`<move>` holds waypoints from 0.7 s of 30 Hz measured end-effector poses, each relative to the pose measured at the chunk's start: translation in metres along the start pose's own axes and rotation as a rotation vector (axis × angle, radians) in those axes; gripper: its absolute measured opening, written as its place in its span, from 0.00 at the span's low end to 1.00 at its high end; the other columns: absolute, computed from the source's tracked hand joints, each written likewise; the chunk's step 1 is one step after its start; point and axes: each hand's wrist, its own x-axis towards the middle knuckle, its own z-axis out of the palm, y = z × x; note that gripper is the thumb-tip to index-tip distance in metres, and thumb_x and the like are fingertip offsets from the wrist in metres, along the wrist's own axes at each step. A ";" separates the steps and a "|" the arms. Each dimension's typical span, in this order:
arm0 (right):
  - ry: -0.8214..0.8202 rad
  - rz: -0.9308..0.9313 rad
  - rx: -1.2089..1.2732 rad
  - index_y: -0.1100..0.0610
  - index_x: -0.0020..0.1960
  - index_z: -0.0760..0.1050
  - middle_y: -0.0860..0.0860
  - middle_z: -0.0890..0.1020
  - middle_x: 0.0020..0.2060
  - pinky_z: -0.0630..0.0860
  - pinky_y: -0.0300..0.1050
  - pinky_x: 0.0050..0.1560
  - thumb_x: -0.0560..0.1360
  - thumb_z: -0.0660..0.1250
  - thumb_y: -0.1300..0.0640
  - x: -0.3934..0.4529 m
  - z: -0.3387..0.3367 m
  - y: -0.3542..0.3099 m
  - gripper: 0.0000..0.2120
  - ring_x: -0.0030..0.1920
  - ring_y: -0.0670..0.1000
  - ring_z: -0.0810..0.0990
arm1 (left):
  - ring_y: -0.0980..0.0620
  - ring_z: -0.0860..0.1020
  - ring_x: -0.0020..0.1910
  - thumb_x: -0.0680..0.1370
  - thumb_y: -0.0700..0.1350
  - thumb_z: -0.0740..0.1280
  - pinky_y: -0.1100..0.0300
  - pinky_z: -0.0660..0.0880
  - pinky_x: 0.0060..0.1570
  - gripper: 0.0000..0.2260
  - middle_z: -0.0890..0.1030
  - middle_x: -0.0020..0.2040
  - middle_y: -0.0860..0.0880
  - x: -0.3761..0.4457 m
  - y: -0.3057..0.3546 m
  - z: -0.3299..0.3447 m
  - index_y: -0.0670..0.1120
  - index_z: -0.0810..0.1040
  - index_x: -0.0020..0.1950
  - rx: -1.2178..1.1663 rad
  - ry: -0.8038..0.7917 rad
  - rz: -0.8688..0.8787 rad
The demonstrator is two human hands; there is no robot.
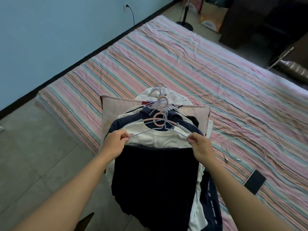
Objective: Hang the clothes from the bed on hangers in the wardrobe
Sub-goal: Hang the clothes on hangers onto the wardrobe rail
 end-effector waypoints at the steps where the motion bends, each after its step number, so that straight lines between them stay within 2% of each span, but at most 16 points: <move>1: 0.007 -0.020 -0.005 0.50 0.42 0.75 0.40 0.77 0.34 0.68 0.36 0.39 0.79 0.68 0.61 -0.009 -0.004 -0.007 0.09 0.36 0.40 0.74 | 0.51 0.79 0.42 0.77 0.40 0.70 0.56 0.73 0.45 0.05 0.81 0.40 0.52 -0.011 0.002 -0.007 0.49 0.81 0.43 -0.016 0.013 0.014; 3: 0.007 -0.073 -0.029 0.52 0.43 0.76 0.40 0.77 0.34 0.66 0.30 0.38 0.79 0.68 0.60 -0.028 -0.013 -0.022 0.07 0.35 0.39 0.73 | 0.52 0.78 0.42 0.77 0.39 0.70 0.58 0.72 0.43 0.05 0.82 0.40 0.51 -0.035 0.003 -0.023 0.48 0.81 0.43 -0.042 0.040 0.035; 5: 0.010 -0.132 -0.031 0.55 0.43 0.79 0.41 0.78 0.33 0.67 0.30 0.37 0.79 0.68 0.60 -0.050 -0.021 -0.039 0.05 0.34 0.39 0.74 | 0.51 0.79 0.40 0.76 0.39 0.71 0.58 0.73 0.43 0.07 0.82 0.38 0.51 -0.062 -0.002 -0.039 0.50 0.81 0.41 -0.055 0.088 0.054; 7: 0.015 -0.193 -0.034 0.57 0.45 0.80 0.45 0.81 0.35 0.70 0.35 0.38 0.78 0.69 0.60 -0.074 -0.027 -0.056 0.04 0.35 0.42 0.76 | 0.51 0.79 0.39 0.75 0.38 0.72 0.57 0.74 0.42 0.09 0.82 0.37 0.51 -0.092 -0.009 -0.056 0.51 0.80 0.39 -0.063 0.121 0.068; 9: 0.013 -0.246 -0.039 0.56 0.44 0.80 0.47 0.81 0.35 0.73 0.44 0.40 0.78 0.69 0.60 -0.099 -0.030 -0.069 0.05 0.35 0.47 0.77 | 0.50 0.79 0.38 0.75 0.37 0.72 0.57 0.74 0.42 0.11 0.82 0.36 0.51 -0.124 -0.013 -0.072 0.52 0.79 0.38 -0.075 0.143 0.086; 11: -0.007 -0.293 -0.058 0.54 0.42 0.79 0.44 0.78 0.31 0.71 0.46 0.39 0.78 0.70 0.59 -0.123 -0.034 -0.081 0.06 0.32 0.43 0.73 | 0.51 0.79 0.38 0.75 0.36 0.71 0.57 0.75 0.43 0.14 0.81 0.36 0.52 -0.155 -0.018 -0.086 0.55 0.78 0.37 -0.070 0.162 0.111; 13: -0.037 -0.345 -0.085 0.51 0.41 0.78 0.43 0.76 0.29 0.70 0.44 0.38 0.78 0.70 0.59 -0.147 -0.039 -0.094 0.08 0.30 0.42 0.71 | 0.53 0.79 0.38 0.75 0.36 0.71 0.59 0.74 0.43 0.12 0.81 0.36 0.54 -0.187 -0.023 -0.100 0.53 0.79 0.38 -0.051 0.174 0.118; 17: -0.062 -0.447 -0.085 0.54 0.42 0.79 0.44 0.80 0.32 0.70 0.38 0.37 0.78 0.70 0.61 -0.195 -0.053 -0.132 0.06 0.32 0.42 0.75 | 0.54 0.79 0.37 0.75 0.37 0.72 0.63 0.72 0.40 0.11 0.81 0.35 0.54 -0.249 -0.030 -0.131 0.53 0.78 0.39 -0.057 0.268 0.157; 19: -0.056 -0.485 -0.061 0.56 0.44 0.81 0.43 0.79 0.31 0.69 0.33 0.37 0.77 0.70 0.62 -0.216 -0.063 -0.155 0.05 0.32 0.41 0.76 | 0.52 0.79 0.38 0.75 0.37 0.72 0.61 0.74 0.41 0.07 0.82 0.36 0.52 -0.282 -0.028 -0.149 0.49 0.80 0.41 -0.066 0.332 0.165; 21: -0.054 -0.538 -0.060 0.55 0.44 0.82 0.43 0.80 0.31 0.69 0.34 0.37 0.77 0.71 0.61 -0.235 -0.075 -0.179 0.04 0.32 0.42 0.76 | 0.50 0.80 0.39 0.76 0.38 0.71 0.57 0.76 0.44 0.03 0.82 0.37 0.51 -0.316 -0.024 -0.167 0.46 0.82 0.44 -0.070 0.409 0.189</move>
